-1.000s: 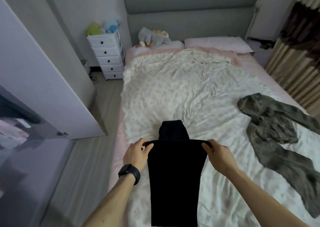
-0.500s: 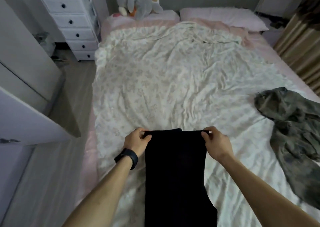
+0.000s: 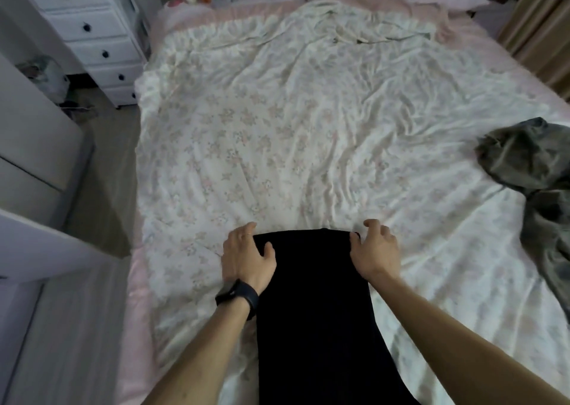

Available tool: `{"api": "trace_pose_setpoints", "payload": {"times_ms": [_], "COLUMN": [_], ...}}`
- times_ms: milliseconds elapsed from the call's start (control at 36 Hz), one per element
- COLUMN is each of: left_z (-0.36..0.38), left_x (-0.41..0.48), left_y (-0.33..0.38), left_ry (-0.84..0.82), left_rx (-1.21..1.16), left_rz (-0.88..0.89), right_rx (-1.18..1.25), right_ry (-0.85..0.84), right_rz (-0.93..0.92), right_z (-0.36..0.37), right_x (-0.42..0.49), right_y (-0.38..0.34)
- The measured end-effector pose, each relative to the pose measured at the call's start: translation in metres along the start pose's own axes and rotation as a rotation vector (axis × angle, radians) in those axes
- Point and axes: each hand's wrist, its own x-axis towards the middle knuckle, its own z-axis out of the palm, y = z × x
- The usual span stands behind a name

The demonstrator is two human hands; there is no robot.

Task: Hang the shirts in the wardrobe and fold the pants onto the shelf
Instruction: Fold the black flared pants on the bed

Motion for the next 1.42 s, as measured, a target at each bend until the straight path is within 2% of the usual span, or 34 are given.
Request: {"api": "trace_pose_setpoints", "payload": {"times_ms": [56, 111, 167, 222, 278, 333, 417, 583, 722, 833, 917, 972, 1028, 1111, 1167, 1250, 1333, 1417], "left_z": [0.008, 0.02, 0.035, 0.048, 0.048, 0.043, 0.039, 0.026, 0.026, 0.033, 0.035, 0.03, 0.024, 0.015, 0.012, 0.019, 0.029, 0.029], "left_x": [-0.025, -0.05, -0.063, -0.068, -0.068, -0.067, -0.064, -0.087, -0.139, -0.181, -0.197, -0.199, -0.201, -0.205, -0.226, -0.27, -0.317, -0.353], "left_y": [0.012, 0.025, 0.029, 0.016, 0.002, -0.004, -0.008, -0.003, 0.006, 0.002, -0.019, -0.038, -0.051, -0.051, -0.04, -0.026, -0.034, -0.058], "left_ry": [0.171, 0.162, 0.003, -0.139, -0.161, -0.163, -0.147, -0.16, -0.125, -0.195, -0.248, -0.276, -0.292, -0.265, -0.221, -0.205, -0.252, -0.275], "left_rx": [0.163, 0.21, 0.347, 0.538, 0.568, 0.553, 0.588, 0.555, 0.452, 0.416, 0.467, 0.564, 0.645, 0.636, 0.569, 0.44, 0.443, 0.482], "left_rz": [0.258, 0.451, 0.477, 0.4, 0.378, 0.409, 0.447, 0.342, 0.335, 0.233, 0.212, 0.198, 0.146, 0.079, 0.214, 0.402, 0.36, 0.291], "right_rx": [-0.038, -0.031, -0.035, -0.097, -0.196, -0.311, -0.433, -0.635, -0.376, -0.373, -0.405, -0.43, -0.428, -0.432, -0.357, -0.261, -0.282, -0.361], "right_ry": [0.116, 0.198, 0.183, 0.068, -0.022, -0.042, -0.036, -0.1, 0.021, -0.069, -0.106, -0.13, -0.17, -0.135, -0.084, -0.032, -0.096, -0.185], "right_rz": [-0.085, -0.241, -0.416, -0.518, -0.55, -0.572, -0.537, -0.318, -0.438, -0.536, -0.543, -0.471, -0.324, -0.194, -0.224, -0.371, -0.497, -0.425], "right_z": [0.013, 0.027, 0.042, 0.057, 0.07, 0.075, 0.07, 0.051, 0.045, 0.06, 0.064, 0.06, 0.054, 0.043, 0.035, 0.036, 0.047, 0.05], "right_x": [-0.024, -0.051, -0.074, -0.088, -0.092, -0.09, -0.083, -0.076, -0.128, -0.178, -0.205, -0.212, -0.214, -0.22, -0.238, -0.271, -0.306, -0.337], "right_y": [-0.006, -0.015, -0.02, -0.017, 0.001, 0.025, 0.046, 0.054, 0.047, 0.058, 0.081, 0.102, 0.12, 0.122, 0.112, 0.103, 0.117, 0.159]}}
